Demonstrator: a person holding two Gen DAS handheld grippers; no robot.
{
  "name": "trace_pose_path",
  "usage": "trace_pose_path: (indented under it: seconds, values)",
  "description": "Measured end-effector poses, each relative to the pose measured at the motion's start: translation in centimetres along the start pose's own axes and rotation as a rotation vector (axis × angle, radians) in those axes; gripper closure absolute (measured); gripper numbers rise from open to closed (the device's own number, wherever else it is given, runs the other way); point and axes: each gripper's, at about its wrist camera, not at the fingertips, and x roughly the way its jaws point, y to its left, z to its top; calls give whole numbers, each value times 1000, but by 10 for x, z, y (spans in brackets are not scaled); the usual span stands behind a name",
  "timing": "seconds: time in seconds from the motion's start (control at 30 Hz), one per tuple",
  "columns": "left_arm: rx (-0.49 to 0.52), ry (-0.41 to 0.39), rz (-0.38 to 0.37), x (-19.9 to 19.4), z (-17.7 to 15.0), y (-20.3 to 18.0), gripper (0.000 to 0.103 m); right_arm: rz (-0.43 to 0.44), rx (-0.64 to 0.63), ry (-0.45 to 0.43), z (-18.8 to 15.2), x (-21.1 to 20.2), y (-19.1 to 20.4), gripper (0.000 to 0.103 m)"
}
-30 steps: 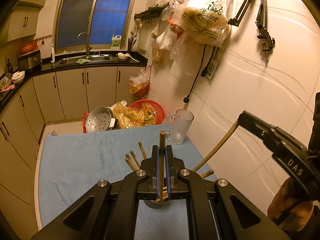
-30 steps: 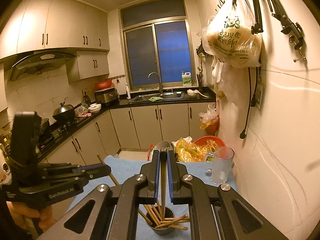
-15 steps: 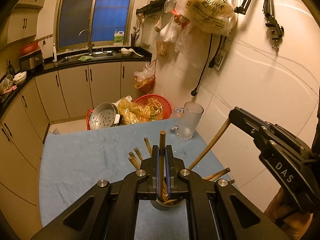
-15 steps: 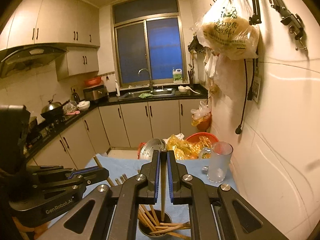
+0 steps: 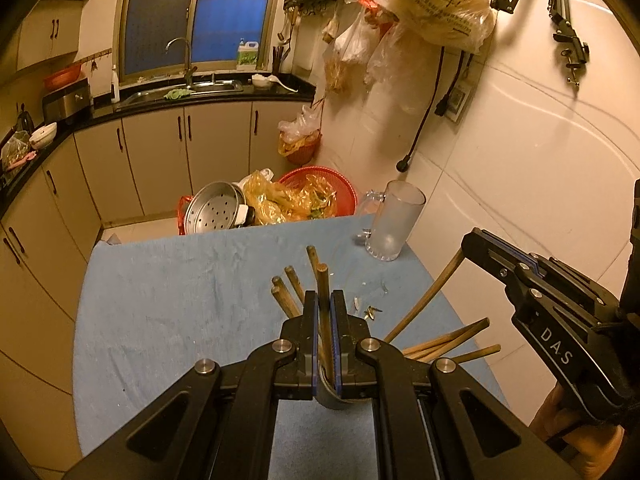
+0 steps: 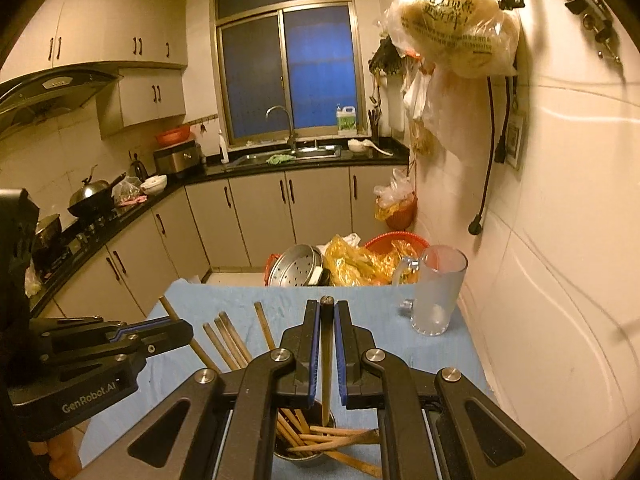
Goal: Organize utensils
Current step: 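Lower the chopsticks into the black cup with both tools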
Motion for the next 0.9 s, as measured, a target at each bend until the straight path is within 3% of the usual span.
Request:
trace_pose_path:
  seconds: [0.43,0.9]
  values:
    - [-1,46,12,11,-16,3,96,10,0,86,-19,19,0,93]
    - [2,38,33,0,-24,2,95,16,9,43,-17,-7,4,90]
